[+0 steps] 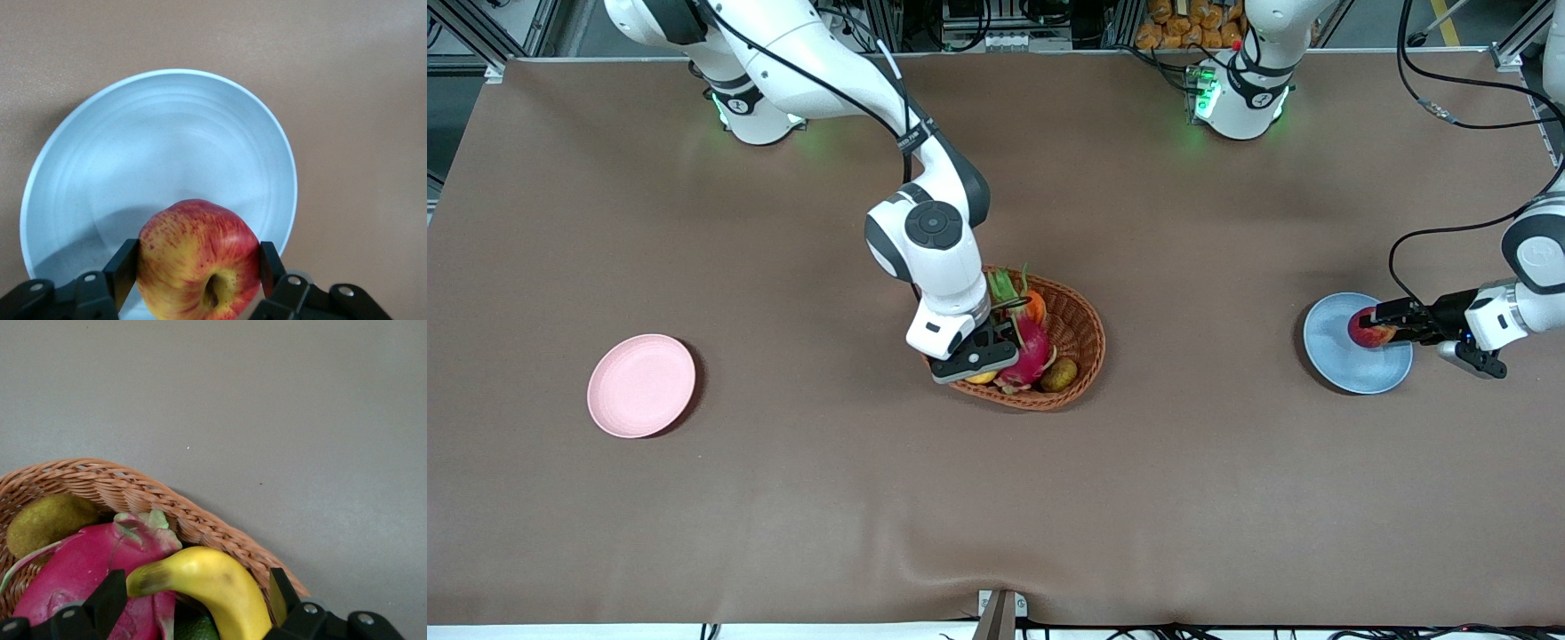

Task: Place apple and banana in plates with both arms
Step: 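Release the apple on the blue plate while the right gripper grasps banana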

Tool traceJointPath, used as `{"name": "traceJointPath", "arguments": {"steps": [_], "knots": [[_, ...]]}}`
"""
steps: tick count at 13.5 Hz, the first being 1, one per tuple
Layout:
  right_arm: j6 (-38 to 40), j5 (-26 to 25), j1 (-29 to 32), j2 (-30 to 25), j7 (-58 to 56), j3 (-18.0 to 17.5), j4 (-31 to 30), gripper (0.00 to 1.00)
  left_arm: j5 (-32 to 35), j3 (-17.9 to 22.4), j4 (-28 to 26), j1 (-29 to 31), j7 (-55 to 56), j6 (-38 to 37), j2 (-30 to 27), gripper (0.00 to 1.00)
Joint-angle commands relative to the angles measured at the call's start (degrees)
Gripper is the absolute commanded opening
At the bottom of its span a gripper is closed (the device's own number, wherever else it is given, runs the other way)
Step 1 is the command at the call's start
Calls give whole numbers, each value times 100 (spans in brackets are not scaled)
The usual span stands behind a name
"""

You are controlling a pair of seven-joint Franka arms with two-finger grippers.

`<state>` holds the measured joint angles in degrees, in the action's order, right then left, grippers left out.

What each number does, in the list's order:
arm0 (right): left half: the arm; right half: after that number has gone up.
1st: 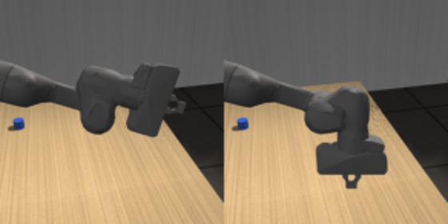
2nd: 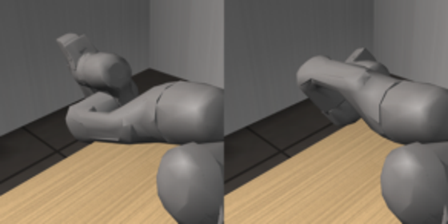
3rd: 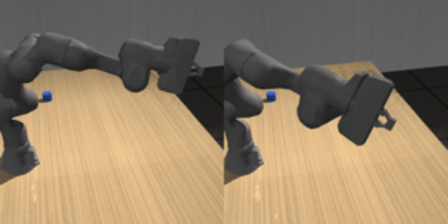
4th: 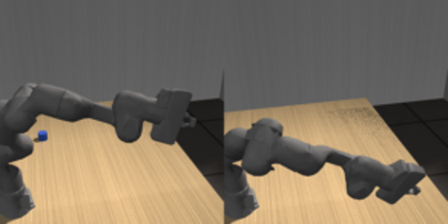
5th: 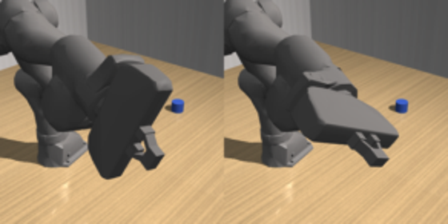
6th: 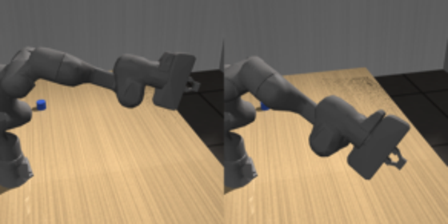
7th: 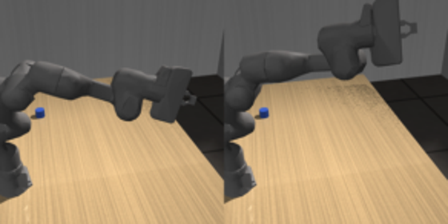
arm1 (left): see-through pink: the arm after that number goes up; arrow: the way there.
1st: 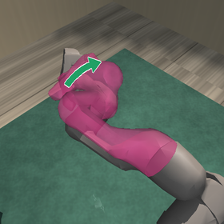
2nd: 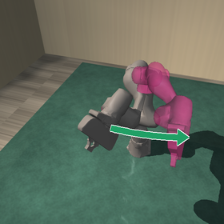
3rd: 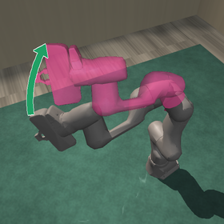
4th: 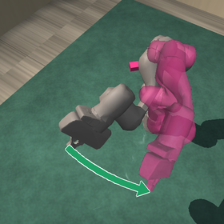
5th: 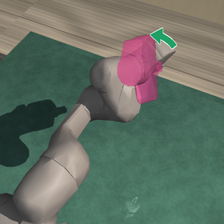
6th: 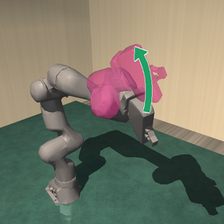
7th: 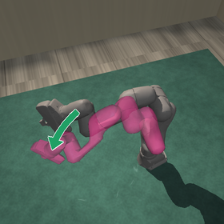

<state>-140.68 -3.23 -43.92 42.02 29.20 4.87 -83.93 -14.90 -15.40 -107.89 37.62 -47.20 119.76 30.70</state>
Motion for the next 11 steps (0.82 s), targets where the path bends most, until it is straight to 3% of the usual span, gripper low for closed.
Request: {"name": "traceJointPath", "arguments": {"steps": [1, 4, 5, 6, 7, 8, 11], "knots": [[-143, -204, -108, 122, 402, 76, 79, 95, -136, -86, 172, 61, -149, -49, 163, 14], [-179, -196, -117, 131, 490, 76, 88, 95, -197, -86, 251, 97, -167, -49, 357, 20], [-231, -213, -108, 131, 490, 76, 88, 95, -241, -86, 243, 105, -167, -49, 357, 29], [-327, -318, -108, 131, 490, 76, 79, 95, -259, -86, 243, 106, -167, -49, 366, 50], [-389, -519, -65, 131, 490, 76, 79, 95, -259, -86, 243, 106, -167, -58, 366, 85], [-390, -791, -21, 131, 429, 76, 70, 95, -250, -86, 243, 114, -184, -67, 357, 100], [-390, -1390, 111, 131, 393, 67, 61, 95, -250, -86, 269, 106, -264, -137, 252, 100]]}}
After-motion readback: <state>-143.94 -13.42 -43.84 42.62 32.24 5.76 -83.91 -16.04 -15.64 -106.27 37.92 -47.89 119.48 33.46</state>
